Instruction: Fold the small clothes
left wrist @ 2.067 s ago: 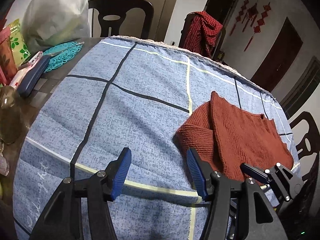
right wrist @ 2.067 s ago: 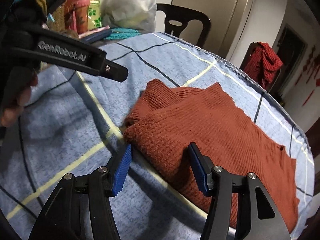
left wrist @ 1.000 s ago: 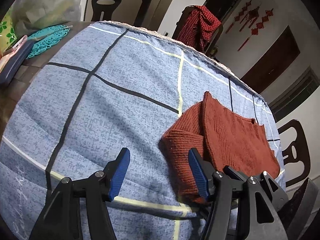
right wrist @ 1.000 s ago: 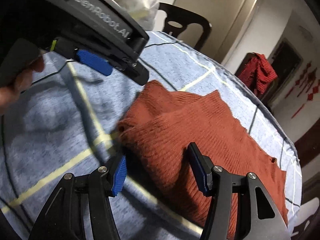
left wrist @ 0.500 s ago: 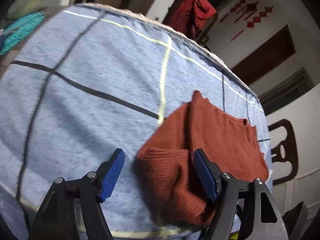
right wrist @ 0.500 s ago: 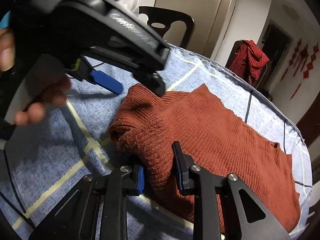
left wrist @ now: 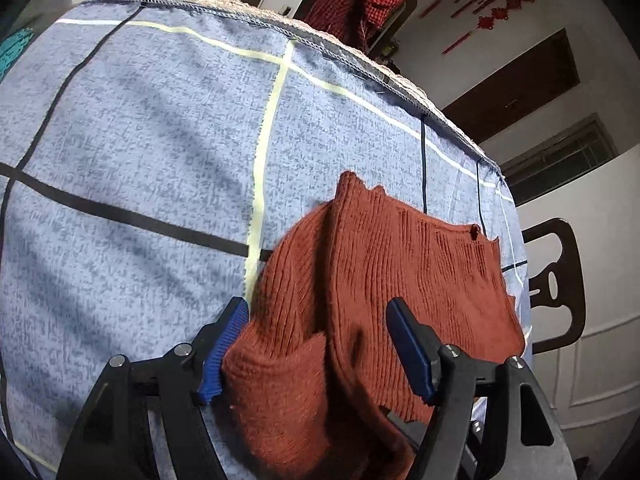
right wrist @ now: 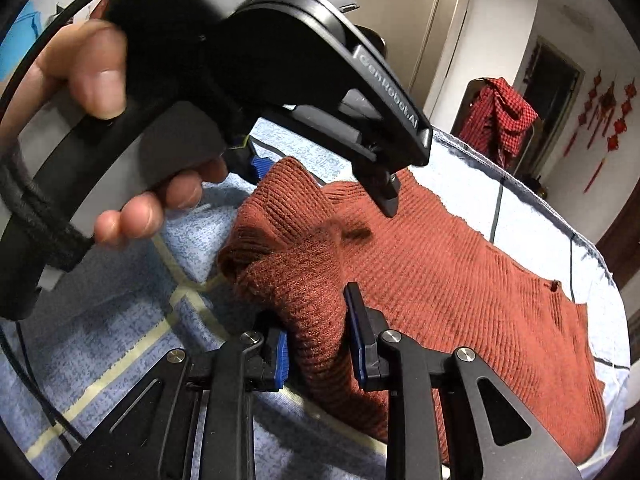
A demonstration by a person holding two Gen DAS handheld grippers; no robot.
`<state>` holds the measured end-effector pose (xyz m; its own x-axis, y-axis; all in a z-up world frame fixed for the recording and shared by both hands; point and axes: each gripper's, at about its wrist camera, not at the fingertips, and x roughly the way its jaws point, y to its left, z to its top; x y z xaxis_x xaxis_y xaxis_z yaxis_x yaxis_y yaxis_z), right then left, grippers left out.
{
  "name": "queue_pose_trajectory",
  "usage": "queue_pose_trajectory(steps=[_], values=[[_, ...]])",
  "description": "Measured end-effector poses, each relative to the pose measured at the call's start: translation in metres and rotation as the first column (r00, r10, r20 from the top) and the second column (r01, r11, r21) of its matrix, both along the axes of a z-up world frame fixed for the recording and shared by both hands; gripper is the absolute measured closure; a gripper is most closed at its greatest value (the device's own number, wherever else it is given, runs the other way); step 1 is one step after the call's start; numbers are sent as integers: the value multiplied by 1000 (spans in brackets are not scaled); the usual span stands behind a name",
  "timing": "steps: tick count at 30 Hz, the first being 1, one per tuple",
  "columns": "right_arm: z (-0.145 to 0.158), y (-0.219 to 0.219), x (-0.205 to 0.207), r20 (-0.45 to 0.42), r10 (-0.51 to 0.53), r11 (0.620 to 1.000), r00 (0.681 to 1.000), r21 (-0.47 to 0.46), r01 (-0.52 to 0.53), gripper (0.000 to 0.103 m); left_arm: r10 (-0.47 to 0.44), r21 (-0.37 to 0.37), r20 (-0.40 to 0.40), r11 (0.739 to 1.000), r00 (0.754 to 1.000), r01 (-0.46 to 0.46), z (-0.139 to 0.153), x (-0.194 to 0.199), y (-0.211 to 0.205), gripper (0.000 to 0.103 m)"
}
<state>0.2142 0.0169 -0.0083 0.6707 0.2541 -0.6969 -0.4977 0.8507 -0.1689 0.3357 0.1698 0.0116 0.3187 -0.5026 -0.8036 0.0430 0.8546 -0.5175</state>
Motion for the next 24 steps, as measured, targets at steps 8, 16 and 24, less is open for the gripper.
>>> queue_pose_trajectory(steps=[8, 16, 24], values=[[-2, 0, 3, -12, -8, 1000, 1000, -3, 8, 78, -54, 80, 1, 995, 999, 53, 1, 3, -14, 64], [-1, -1, 4, -22, -18, 1000, 1000, 13, 19, 78, -80, 114, -5, 990, 997, 80, 0, 9, -23, 79], [-2, 0, 3, -17, -24, 1000, 1000, 9, 25, 78, -89, 144, 7, 986, 996, 87, 4, 9, -28, 83]])
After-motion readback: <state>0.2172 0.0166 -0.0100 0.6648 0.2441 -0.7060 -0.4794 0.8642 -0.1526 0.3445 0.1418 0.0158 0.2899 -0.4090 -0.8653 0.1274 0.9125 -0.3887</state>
